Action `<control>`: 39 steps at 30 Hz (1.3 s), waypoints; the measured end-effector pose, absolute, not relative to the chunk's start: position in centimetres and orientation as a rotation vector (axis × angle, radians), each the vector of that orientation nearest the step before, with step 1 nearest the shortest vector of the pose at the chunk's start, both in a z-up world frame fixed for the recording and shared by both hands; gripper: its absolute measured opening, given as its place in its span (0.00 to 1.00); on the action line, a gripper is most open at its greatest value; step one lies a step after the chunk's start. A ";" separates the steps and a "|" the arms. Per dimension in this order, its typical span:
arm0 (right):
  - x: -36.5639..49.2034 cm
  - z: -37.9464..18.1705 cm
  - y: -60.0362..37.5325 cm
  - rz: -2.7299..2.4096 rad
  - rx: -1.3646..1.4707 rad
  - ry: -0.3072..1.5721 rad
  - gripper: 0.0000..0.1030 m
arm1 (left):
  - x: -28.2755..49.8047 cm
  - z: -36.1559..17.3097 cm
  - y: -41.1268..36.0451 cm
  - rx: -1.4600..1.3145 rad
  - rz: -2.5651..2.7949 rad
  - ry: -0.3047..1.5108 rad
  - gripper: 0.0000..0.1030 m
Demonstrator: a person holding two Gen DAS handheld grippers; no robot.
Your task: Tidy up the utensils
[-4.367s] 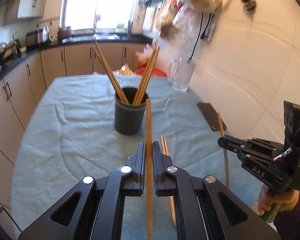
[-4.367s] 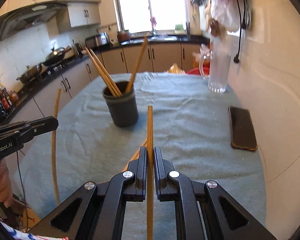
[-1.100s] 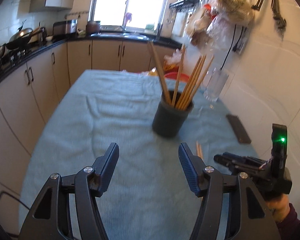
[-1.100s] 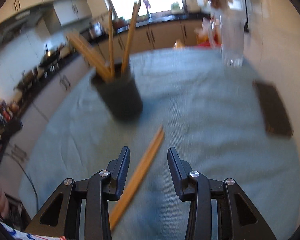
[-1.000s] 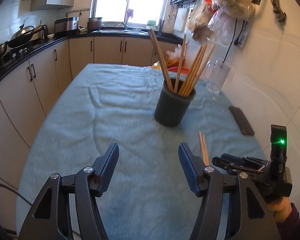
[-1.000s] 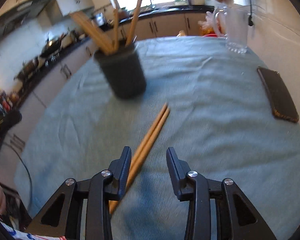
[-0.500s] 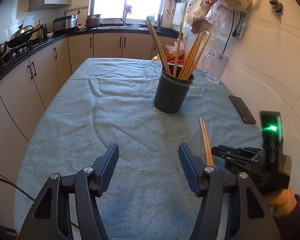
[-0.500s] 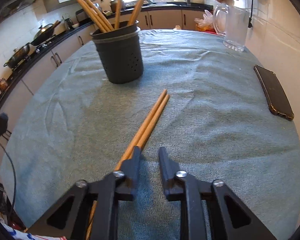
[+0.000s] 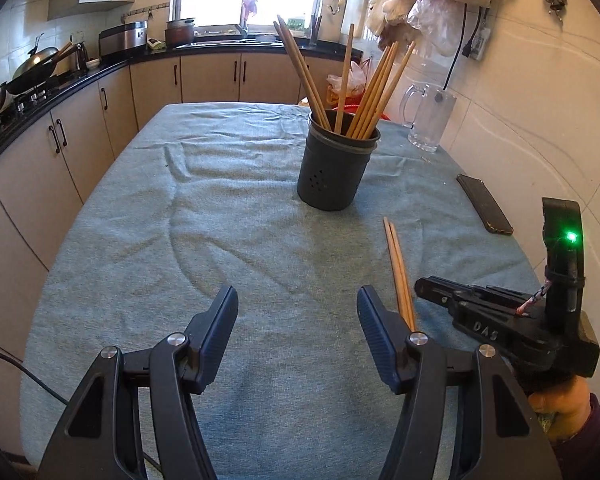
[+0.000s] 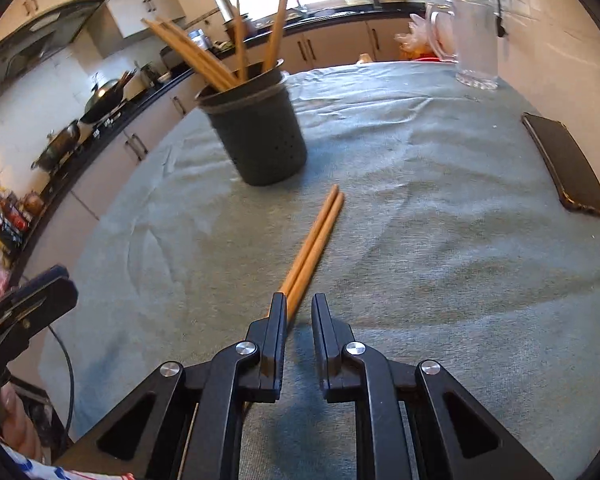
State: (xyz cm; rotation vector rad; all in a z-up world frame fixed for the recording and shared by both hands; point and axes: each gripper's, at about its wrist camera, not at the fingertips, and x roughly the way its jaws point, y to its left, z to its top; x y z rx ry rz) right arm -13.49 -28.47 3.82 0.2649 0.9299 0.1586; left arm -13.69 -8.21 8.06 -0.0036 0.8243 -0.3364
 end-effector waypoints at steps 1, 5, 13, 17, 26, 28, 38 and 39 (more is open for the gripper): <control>-13.3 3.6 -28.1 0.158 0.244 0.941 0.13 | -13.7 7.9 -8.4 0.002 -0.338 0.827 0.59; -12.6 3.1 -27.4 0.109 0.196 0.965 0.13 | -13.9 7.8 -8.4 0.015 -0.342 0.828 0.59; -11.8 3.0 -28.3 0.095 0.277 0.997 0.11 | -13.8 7.7 -8.3 0.006 -0.339 0.837 0.59; -12.2 3.2 -27.8 0.110 0.268 0.987 0.11 | -14.0 7.8 -8.3 0.019 -0.332 0.829 0.59; -10.9 3.2 -24.0 0.173 0.189 1.006 0.18 | -14.0 7.8 -7.0 -0.008 -0.309 0.840 0.59; -10.9 3.1 -25.0 0.171 0.229 1.007 0.19 | -14.0 8.0 -6.9 -0.013 -0.315 0.840 0.59; -15.1 2.9 -35.1 -0.132 0.154 0.980 0.40 | -13.6 7.2 -9.7 0.016 -0.378 0.873 0.59; -15.6 2.8 -35.9 -0.164 0.143 0.978 0.40 | -13.5 7.1 -10.4 0.024 -0.389 0.879 0.59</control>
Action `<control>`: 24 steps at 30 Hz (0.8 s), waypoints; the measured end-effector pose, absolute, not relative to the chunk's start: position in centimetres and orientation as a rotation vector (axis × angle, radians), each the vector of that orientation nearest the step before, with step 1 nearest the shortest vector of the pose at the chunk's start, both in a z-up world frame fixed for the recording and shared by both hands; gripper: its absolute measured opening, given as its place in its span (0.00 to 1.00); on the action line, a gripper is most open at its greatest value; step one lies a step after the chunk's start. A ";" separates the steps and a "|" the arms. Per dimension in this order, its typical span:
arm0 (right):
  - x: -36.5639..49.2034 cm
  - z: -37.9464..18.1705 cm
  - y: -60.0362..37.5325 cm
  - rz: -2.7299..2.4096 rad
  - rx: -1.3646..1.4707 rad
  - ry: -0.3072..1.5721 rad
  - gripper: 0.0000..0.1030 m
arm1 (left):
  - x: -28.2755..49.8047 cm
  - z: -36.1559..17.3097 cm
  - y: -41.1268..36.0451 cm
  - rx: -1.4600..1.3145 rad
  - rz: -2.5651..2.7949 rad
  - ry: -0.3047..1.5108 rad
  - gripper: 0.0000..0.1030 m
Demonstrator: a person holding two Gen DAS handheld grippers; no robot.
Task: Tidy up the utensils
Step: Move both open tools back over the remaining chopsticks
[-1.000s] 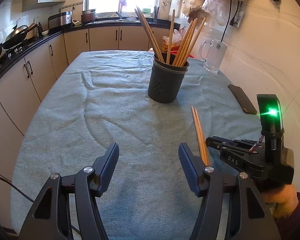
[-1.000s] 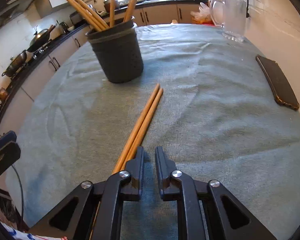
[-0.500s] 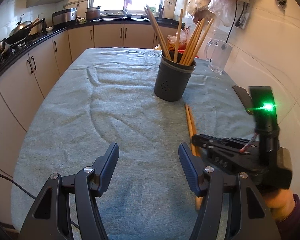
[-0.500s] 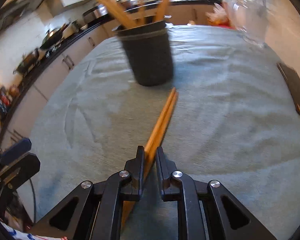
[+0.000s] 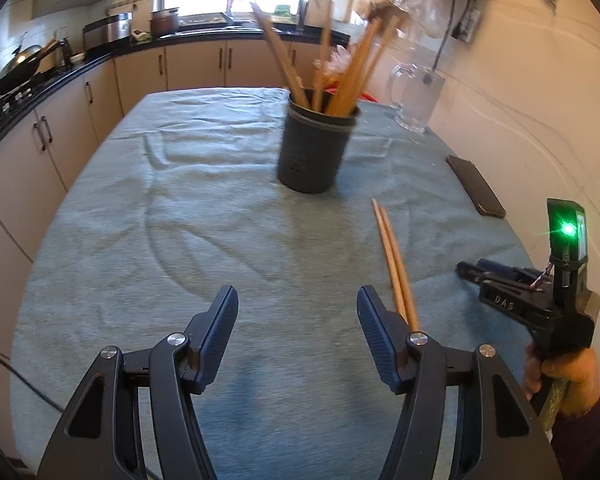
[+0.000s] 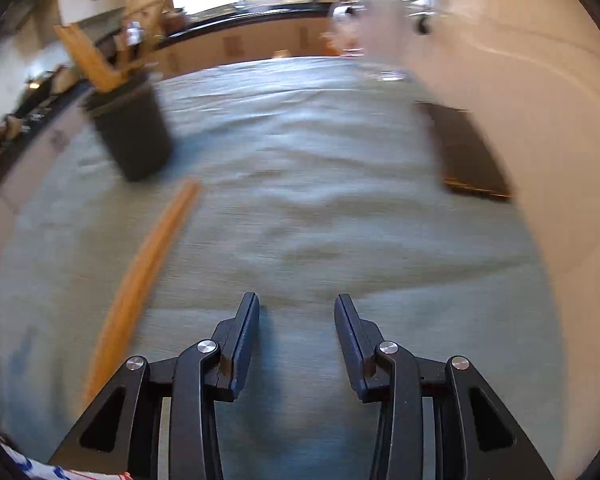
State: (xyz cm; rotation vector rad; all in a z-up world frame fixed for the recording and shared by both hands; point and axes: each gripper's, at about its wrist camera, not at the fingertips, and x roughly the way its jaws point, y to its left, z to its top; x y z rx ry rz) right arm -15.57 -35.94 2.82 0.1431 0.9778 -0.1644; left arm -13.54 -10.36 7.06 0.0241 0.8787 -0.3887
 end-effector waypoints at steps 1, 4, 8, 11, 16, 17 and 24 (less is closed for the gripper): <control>-15.8 2.9 -36.5 -0.167 0.153 0.975 0.40 | -13.5 6.9 -10.9 0.032 -0.398 0.883 0.59; -16.4 3.1 -37.1 -0.141 0.190 0.961 0.41 | -13.1 6.3 -13.3 0.072 -0.440 0.898 0.59; -16.4 2.9 -36.8 -0.104 0.221 0.945 0.46 | -11.9 5.1 -16.2 0.105 -0.524 0.934 0.55; -16.7 2.8 -36.5 -0.094 0.226 0.930 0.49 | -10.7 3.9 -17.8 0.120 -0.549 0.970 0.41; -16.8 2.8 -36.9 -0.068 0.246 0.909 0.50 | -9.8 2.2 -19.5 0.145 -0.583 1.010 0.34; -16.8 2.7 -37.0 -0.063 0.249 0.906 0.51 | -9.7 1.9 -19.7 0.144 -0.585 1.015 0.34; -17.0 2.8 -36.8 -0.040 0.247 0.895 0.56 | -9.2 1.9 -20.2 0.153 -0.570 1.002 0.28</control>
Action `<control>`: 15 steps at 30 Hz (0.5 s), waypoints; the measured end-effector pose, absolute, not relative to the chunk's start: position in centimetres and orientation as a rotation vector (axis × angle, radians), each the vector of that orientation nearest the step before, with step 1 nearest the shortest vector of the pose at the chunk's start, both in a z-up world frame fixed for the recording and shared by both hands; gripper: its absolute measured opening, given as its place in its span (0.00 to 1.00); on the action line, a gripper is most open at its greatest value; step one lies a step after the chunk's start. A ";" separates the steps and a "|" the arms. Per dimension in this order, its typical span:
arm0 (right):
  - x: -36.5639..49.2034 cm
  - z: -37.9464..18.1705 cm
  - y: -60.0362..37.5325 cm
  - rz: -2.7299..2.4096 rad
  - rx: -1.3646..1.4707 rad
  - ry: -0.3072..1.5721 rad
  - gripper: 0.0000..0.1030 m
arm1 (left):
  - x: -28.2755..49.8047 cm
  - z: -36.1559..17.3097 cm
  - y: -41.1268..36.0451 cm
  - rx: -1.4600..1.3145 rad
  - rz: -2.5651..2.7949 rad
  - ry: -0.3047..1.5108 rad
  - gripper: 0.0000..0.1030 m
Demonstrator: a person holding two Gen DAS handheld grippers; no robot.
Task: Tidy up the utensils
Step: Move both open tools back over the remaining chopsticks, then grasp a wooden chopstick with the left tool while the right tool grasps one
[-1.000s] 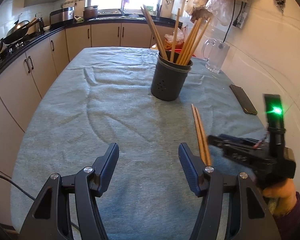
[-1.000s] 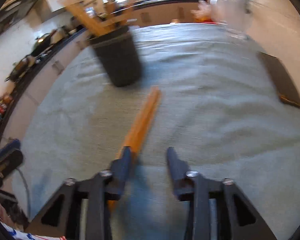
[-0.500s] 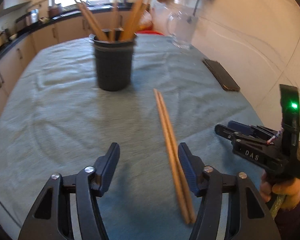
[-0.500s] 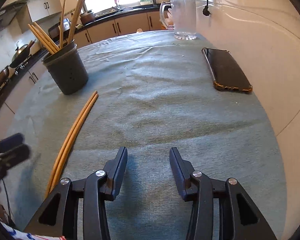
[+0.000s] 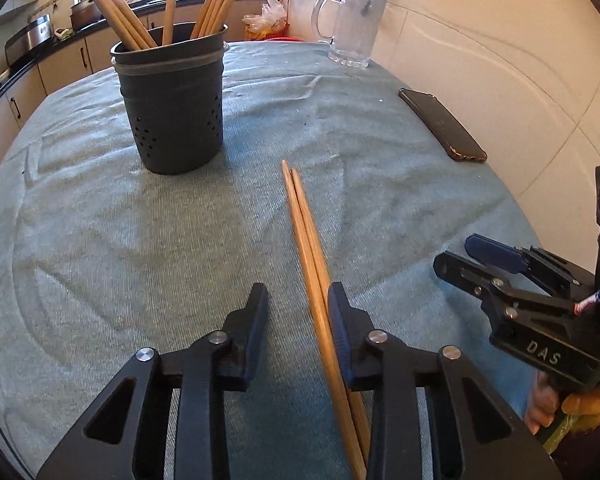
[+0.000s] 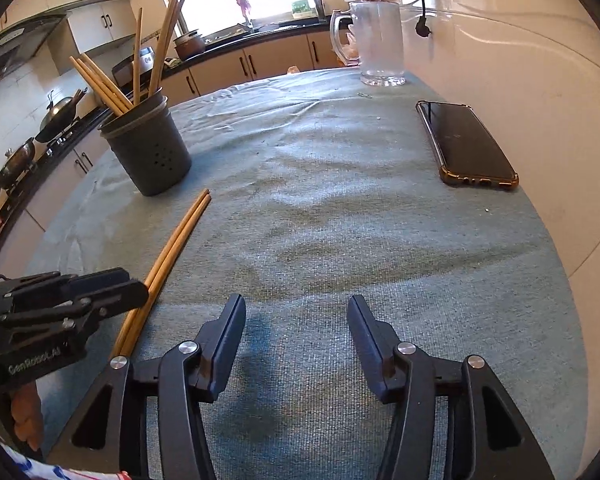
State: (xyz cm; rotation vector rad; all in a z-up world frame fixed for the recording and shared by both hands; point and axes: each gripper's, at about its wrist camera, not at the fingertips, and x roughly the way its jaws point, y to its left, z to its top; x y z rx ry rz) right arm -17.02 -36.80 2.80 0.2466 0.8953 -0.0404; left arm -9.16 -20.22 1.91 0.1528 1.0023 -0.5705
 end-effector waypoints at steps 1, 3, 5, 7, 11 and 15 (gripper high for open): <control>-17.0 2.8 -36.9 -0.039 0.247 0.895 0.57 | -9.2 1.9 -20.2 0.154 -0.573 1.001 0.25; -17.1 2.8 -36.9 -0.035 0.254 0.892 0.57 | -9.0 1.9 -20.3 0.144 -0.583 1.006 0.21; -17.0 2.8 -37.0 -0.033 0.257 0.892 0.57 | -8.9 1.8 -20.1 0.137 -0.579 1.005 0.21; -16.9 2.8 -37.0 -0.031 0.253 0.892 0.58 | -8.9 1.7 -20.3 0.144 -0.578 1.002 0.21; -16.9 2.7 -36.8 -0.034 0.243 0.894 0.59 | -8.9 1.5 -20.9 0.178 -0.565 1.010 0.21; -16.8 2.7 -36.5 -0.036 0.228 0.898 0.61 | -8.7 1.5 -22.4 0.268 -0.510 0.995 0.12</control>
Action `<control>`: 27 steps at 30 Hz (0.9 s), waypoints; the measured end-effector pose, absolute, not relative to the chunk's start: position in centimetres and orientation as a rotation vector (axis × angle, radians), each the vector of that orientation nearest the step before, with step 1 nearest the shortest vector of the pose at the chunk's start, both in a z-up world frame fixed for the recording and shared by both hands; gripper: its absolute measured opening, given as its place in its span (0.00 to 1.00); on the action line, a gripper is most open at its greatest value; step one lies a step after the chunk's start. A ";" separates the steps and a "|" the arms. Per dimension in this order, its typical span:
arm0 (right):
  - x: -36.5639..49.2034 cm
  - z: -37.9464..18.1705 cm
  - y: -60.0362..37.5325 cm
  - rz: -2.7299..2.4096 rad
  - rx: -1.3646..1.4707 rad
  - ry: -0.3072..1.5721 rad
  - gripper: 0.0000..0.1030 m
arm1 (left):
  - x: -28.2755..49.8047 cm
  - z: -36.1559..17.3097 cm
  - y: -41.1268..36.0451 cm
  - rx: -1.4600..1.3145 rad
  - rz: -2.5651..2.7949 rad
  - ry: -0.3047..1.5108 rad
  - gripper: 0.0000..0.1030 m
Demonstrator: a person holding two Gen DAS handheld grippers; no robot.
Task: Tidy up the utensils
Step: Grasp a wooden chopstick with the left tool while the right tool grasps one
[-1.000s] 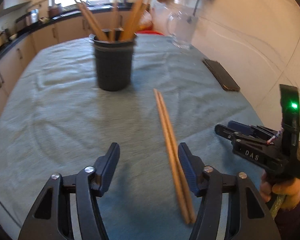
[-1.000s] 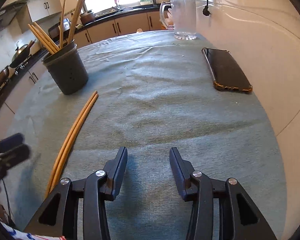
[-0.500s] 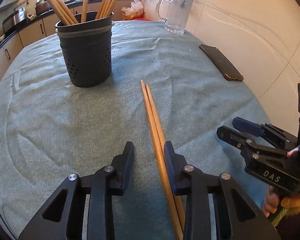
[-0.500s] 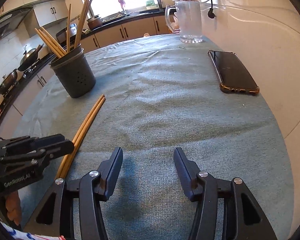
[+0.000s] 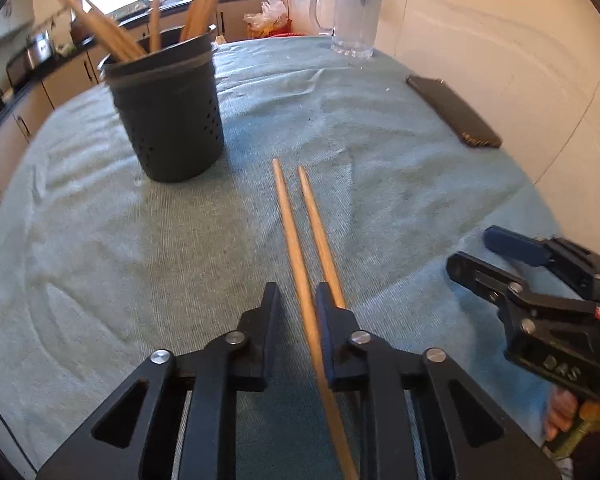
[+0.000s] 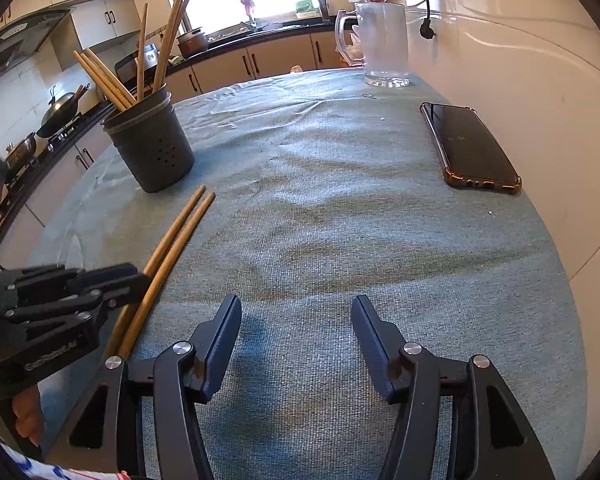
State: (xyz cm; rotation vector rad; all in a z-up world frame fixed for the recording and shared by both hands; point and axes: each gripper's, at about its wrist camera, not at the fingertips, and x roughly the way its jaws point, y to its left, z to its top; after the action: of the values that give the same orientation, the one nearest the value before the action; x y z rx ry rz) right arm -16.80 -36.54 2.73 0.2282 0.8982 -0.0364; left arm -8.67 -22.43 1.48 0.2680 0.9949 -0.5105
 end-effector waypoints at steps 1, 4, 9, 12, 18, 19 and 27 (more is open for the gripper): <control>-16.8 2.7 -36.5 -0.034 0.227 0.898 0.62 | -8.5 1.5 -22.5 0.271 -0.497 0.996 0.07; -16.8 2.7 -36.5 -0.020 0.233 0.898 0.65 | -7.8 1.6 -21.6 0.208 -0.484 1.034 0.06; -16.3 2.8 -35.7 -0.018 0.166 0.929 0.67 | -7.7 1.7 -16.9 0.094 -0.455 1.114 0.06; -15.4 3.0 -34.9 0.005 0.169 0.964 0.67 | -8.3 1.9 -14.7 0.042 -0.457 1.164 0.06; -12.8 3.9 -31.8 0.106 0.229 1.006 0.63 | -8.2 2.5 -14.7 0.068 -0.489 1.190 0.07; -12.2 3.9 -30.9 0.107 0.201 1.017 0.54 | -7.9 2.5 -15.1 0.081 -0.494 1.187 0.08; -7.9 2.9 -27.2 0.056 0.056 1.103 0.27 | -4.5 1.7 -16.1 0.062 -0.536 1.179 0.11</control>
State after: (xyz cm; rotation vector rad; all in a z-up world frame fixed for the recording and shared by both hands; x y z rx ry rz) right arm -7.92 -27.20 2.90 0.0564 1.1025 0.0565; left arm -4.46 -16.06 1.72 0.0618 1.1795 -0.5364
